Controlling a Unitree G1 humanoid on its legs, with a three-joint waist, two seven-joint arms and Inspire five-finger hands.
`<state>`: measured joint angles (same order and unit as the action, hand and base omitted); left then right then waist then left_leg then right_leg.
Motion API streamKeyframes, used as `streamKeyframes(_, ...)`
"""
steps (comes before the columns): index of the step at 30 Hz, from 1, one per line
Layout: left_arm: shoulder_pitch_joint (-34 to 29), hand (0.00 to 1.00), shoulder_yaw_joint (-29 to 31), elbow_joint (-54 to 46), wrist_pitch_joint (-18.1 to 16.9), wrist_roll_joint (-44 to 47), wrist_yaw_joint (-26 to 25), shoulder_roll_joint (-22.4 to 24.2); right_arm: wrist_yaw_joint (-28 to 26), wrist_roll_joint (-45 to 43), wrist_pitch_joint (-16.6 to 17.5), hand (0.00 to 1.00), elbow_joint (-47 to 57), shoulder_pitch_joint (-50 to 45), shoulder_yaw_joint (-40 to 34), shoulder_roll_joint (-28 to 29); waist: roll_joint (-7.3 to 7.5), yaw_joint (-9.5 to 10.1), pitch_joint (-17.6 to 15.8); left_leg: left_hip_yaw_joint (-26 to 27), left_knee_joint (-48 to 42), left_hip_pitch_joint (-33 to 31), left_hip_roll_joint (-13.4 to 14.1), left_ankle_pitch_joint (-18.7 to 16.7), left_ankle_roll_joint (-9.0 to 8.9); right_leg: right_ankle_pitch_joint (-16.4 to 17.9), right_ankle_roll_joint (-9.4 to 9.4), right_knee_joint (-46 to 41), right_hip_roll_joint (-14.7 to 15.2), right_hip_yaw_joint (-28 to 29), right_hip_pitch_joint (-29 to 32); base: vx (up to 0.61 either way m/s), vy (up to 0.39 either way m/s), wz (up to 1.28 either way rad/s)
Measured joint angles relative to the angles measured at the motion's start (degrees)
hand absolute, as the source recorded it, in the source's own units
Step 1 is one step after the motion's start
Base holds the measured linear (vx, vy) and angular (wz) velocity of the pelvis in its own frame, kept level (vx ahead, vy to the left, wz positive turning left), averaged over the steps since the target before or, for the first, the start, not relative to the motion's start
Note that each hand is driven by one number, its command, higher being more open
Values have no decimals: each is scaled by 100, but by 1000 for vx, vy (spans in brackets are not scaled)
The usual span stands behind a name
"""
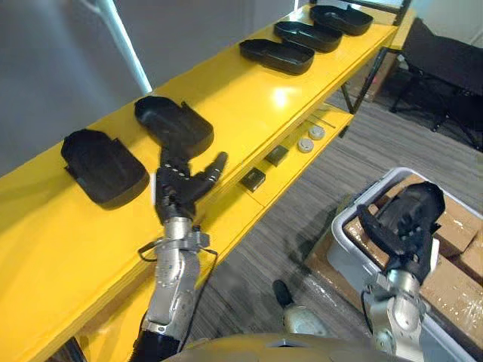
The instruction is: Walk over and take three plastic housings, then place them on the shelf
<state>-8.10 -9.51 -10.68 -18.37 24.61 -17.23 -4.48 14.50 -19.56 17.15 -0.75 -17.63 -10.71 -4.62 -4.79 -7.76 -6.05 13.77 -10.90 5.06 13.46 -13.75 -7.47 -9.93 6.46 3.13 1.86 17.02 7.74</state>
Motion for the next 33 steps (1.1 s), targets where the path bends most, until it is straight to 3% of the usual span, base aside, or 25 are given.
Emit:
streamKeyframes(5,-160,100,271,-453,14,35,453,3,-396,-914,-73,100,-411,-147,290,225,27,208,-18,38,5,53,-184,2,-121,-91,122,-32,154,25,14,30,116,-6)
streamKeyframes(9,-159,100,156,-499,137,-5,610,1,-757,-1019,-72,100,-396,-506,585,553,306,271,-278,558,-201,420,-277,-172,-105,-181,142,-302,163,-269,14,-66,52,-63)
streamKeyframes(10,-159,100,127,-501,216,-52,601,-19,-910,-1060,-71,100,-340,-524,579,574,424,281,-404,765,-375,460,-310,-252,-42,-428,43,-244,167,-582,18,-213,14,-101)
streamKeyframes(11,-154,100,159,-501,282,-51,589,-111,-1072,-1172,-54,100,-263,-504,577,590,565,276,-497,971,-533,401,-350,-282,44,-806,70,-24,196,-827,74,-251,3,-105)
streamKeyframes(12,-156,100,215,-496,317,-50,589,-125,-1151,-1254,-28,100,-233,-482,574,596,513,313,-548,1125,-575,318,-290,-274,70,-972,275,91,273,-977,156,-333,-68,-85)
streamKeyframes(13,-111,100,326,-395,419,-35,624,-100,-1147,-1265,6,100,-243,-423,553,592,496,257,-569,1260,-635,199,-202,-221,99,-220,-377,-917,357,-1625,506,-280,-75,-52)
streamKeyframes(14,-142,100,372,-353,495,-18,668,-50,-1043,-1267,47,100,-333,-325,495,546,357,304,-582,1294,-640,129,-36,-112,85,577,-728,-2244,542,-2237,821,-217,-78,-28)
streamKeyframes(15,-179,100,386,-347,495,-7,694,-14,-983,-1268,81,100,-411,-249,506,507,332,328,-597,1286,-644,130,47,-67,77,812,-827,-2813,721,-2480,852,-61,-62,-12)
streamKeyframes(16,-302,100,392,-336,496,30,761,6,-881,-1268,147,100,-629,-93,594,424,251,398,-631,1299,-720,132,217,-4,51,1109,-1020,-3643,1157,-2896,825,-12,-148,-16)
streamKeyframes(17,-445,100,443,-316,471,99,820,7,-776,-1251,245,100,-859,52,771,347,284,489,-616,1320,-863,115,360,17,9,1204,-1190,-4256,1655,-3136,756,-13,-200,-18)
streamKeyframes(18,-514,100,468,-295,455,216,847,6,-734,-1233,253,100,-950,119,905,314,323,523,-600,1311,-929,97,423,30,-31,1072,-1210,-4372,1868,-3193,681,-28,-279,-31)
streamKeyframes(19,-551,100,487,-135,411,337,910,-17,-647,-1168,248,100,-1115,271,1150,266,333,618,-577,1232,-958,-7,583,78,-156,945,-951,-4265,1697,-3431,649,-59,-261,-27)
streamKeyframes(20,-557,100,435,-14,406,427,941,18,-620,-1072,246,100,-1156,330,1216,252,279,643,-546,1204,-825,-68,668,127,-167,904,-908,-4086,1558,-3516,677,-83,-282,-64)
streamKeyframes(21,-555,100,280,160,405,489,1016,11,-527,-811,246,100,-1189,519,1250,259,74,754,-443,1191,-438,-95,763,362,-60,854,-781,-3349,1092,-3407,667,-69,-285,-82)
streamKeyframes(22,-537,100,122,201,357,599,1084,65,-411,-396,245,100,-1124,612,1254,308,42,767,-469,1431,-273,-172,1010,791,-408,1342,-757,-3330,1058,-3390,559,-38,-296,-72)
streamKeyframes(23,-490,100,33,216,342,669,1109,64,-382,-247,245,100,-1056,656,1256,319,181,719,-530,1422,-268,-190,923,815,-445,1630,-587,-3610,1265,-3420,536,-70,-502,-60)
streamKeyframes(24,-466,100,-88,232,341,723,1043,47,-399,66,135,100,-1013,619,1318,306,536,724,-552,1504,-396,-248,854,861,-505,2317,123,-3236,1370,-3559,285,-80,-474,-40)
streamKeyframes(25,-418,100,-91,332,352,772,956,84,-426,146,3,100,-940,653,1342,210,449,702,-601,1490,-506,-306,1014,860,-498,2313,20,-3198,1188,-3594,298,-122,-518,-54)
streamKeyframes(26,-382,100,-156,452,426,919,835,178,-459,225,-187,100,-816,616,1382,91,274,606,-617,1442,-650,-441,1281,947,-362,2179,-108,-3019,907,-3660,278,-83,-288,-39)
streamKeyframes(27,-388,100,-195,512,491,958,744,254,-487,361,-323,100,-691,514,1409,6,224,523,-620,1345,-787,-569,1453,1084,-109,2096,-248,-2788,687,-3583,242,-106,-277,-64)
streamKeyframes(28,-404,100,-309,568,501,1113,729,292,-581,573,-509,100,-438,312,1411,-40,266,485,-641,972,-894,-652,1417,1021,129,1957,-409,-2469,488,-3376,202,-76,-171,-73)
streamKeyframes(29,-416,100,-369,568,500,1126,729,293,-601,589,-545,100,-314,210,1391,-79,291,490,-655,771,-885,-650,1271,881,102,1883,-450,-2348,437,-3262,206,-80,-155,-112)
streamKeyframes(31,-571,100,-608,550,481,1121,769,296,-675,556,-554,100,98,-114,1371,-376,275,497,-646,408,-870,-681,580,402,183,1609,-544,-1736,244,-2802,215,-38,-56,-126)
streamKeyframes(32,-599,100,-680,551,482,1116,775,295,-674,555,-553,100,193,-188,1364,-447,270,493,-644,387,-823,-706,400,343,223,1557,-563,-1635,242,-2787,218,-20,28,-111)
streamKeyframes(33,-603,100,-795,554,483,1096,776,261,-669,556,-550,100,292,-279,1358,-503,223,472,-619,431,-632,-668,170,233,387,1447,-585,-1535,242,-2804,224,-10,47,-65)
